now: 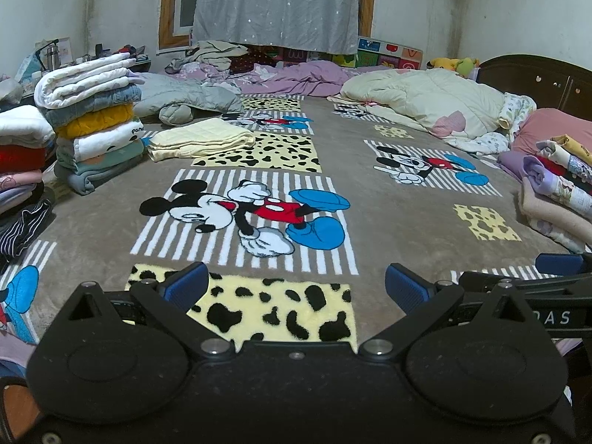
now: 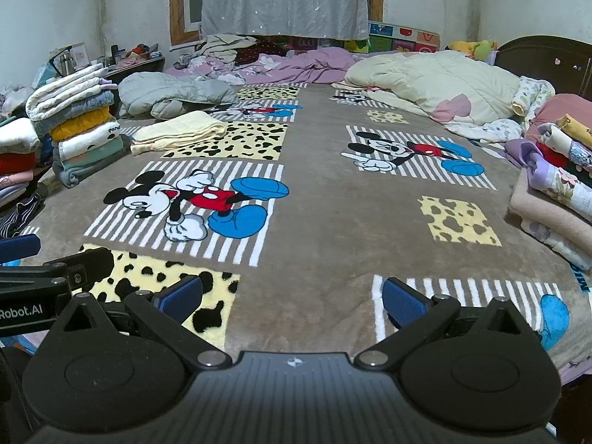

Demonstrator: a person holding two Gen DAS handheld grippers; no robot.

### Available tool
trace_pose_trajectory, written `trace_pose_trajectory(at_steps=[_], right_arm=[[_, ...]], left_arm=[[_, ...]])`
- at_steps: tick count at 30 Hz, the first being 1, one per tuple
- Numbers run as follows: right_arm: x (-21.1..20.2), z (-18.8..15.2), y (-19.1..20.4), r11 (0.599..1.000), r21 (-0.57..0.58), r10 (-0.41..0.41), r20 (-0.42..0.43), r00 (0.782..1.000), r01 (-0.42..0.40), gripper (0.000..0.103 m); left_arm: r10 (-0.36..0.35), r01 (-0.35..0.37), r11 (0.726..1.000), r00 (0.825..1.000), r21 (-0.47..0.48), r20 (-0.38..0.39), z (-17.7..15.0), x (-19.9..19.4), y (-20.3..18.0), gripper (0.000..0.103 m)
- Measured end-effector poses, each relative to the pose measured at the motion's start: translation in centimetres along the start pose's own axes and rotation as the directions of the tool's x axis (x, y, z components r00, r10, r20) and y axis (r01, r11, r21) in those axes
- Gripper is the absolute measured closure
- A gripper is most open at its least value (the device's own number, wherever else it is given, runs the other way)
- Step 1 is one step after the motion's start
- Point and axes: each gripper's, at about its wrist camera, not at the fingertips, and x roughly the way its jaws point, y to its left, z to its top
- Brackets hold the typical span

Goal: Fold clothes

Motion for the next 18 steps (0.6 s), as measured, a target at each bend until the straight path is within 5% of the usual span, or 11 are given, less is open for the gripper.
trace_pose_trajectory(at_steps=[18], right_arm=[[3.2, -0.7, -1.2, 1.000, 0.015, 0.003, -0.043, 0.999, -0.002, 0.000]], left_arm=[[-0.006, 0.007, 1.000, 0.999, 0.009, -0.046, -0.6, 3.4, -0.3, 0.000]])
